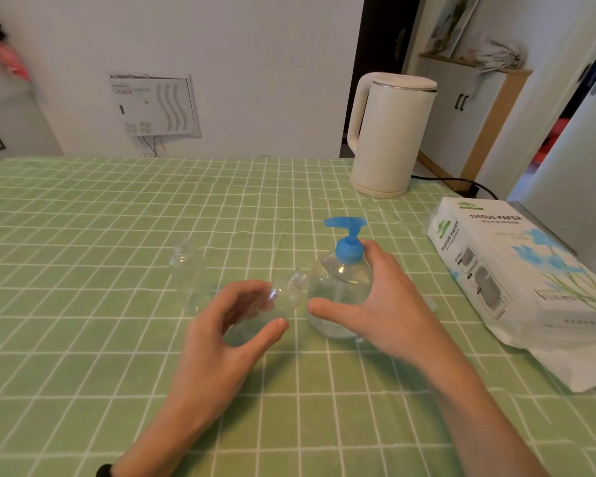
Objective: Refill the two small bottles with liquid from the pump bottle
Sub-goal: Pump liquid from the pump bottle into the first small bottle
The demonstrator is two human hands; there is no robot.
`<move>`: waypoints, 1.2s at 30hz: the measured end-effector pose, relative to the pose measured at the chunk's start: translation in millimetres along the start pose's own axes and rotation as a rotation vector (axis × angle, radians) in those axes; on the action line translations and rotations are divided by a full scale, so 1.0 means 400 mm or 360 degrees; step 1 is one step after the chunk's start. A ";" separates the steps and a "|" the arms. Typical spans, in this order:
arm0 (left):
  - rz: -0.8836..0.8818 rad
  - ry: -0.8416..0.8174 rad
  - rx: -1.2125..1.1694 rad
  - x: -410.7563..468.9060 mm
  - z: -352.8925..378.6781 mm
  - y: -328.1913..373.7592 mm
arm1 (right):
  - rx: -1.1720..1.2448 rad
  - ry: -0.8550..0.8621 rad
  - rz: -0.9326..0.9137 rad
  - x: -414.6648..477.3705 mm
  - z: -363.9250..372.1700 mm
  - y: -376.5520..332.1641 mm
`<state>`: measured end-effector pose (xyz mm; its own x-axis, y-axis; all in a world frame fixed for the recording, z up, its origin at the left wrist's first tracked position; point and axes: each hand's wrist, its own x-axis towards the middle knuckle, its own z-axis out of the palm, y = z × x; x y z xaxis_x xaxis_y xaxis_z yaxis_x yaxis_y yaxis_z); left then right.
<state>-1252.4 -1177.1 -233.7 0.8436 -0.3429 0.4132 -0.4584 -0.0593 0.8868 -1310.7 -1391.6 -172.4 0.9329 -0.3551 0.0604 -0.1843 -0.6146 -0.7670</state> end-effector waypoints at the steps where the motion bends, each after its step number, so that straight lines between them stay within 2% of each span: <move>1: 0.0012 0.0008 0.0002 0.004 0.000 0.007 | 0.0191 -0.0052 0.0009 0.000 -0.015 -0.007; 3: 0.0057 0.0054 -0.0013 0.022 -0.001 0.029 | 0.0519 0.0059 -0.0036 0.007 -0.046 -0.029; 5: 0.0129 0.0086 -0.0022 0.055 -0.003 0.052 | 0.0676 0.0268 -0.0058 0.034 -0.069 -0.057; 7: 0.0184 0.0063 0.0023 0.088 0.000 0.069 | 0.0713 0.0350 -0.0017 0.067 -0.078 -0.091; 15: 0.0314 0.0081 0.0291 0.129 0.004 0.081 | 0.0709 0.0363 0.0010 0.166 -0.057 -0.169; 20: 0.0346 0.0103 0.0472 0.134 -0.017 0.084 | 0.0633 0.0324 -0.0068 0.193 -0.035 -0.152; 26: 0.0372 0.0044 0.0597 0.159 -0.027 0.104 | 0.0598 0.0155 0.0028 0.201 -0.038 -0.143; 36: 0.0376 -0.0065 0.0511 0.180 -0.030 0.104 | 0.0533 -0.0048 0.0169 0.202 -0.042 -0.144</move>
<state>-1207.4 -1192.9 -164.4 0.6956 -0.4189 0.5837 -0.7080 -0.2620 0.6558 -1229.9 -1396.7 -112.5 0.9235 -0.3807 -0.0461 -0.1737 -0.3081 -0.9353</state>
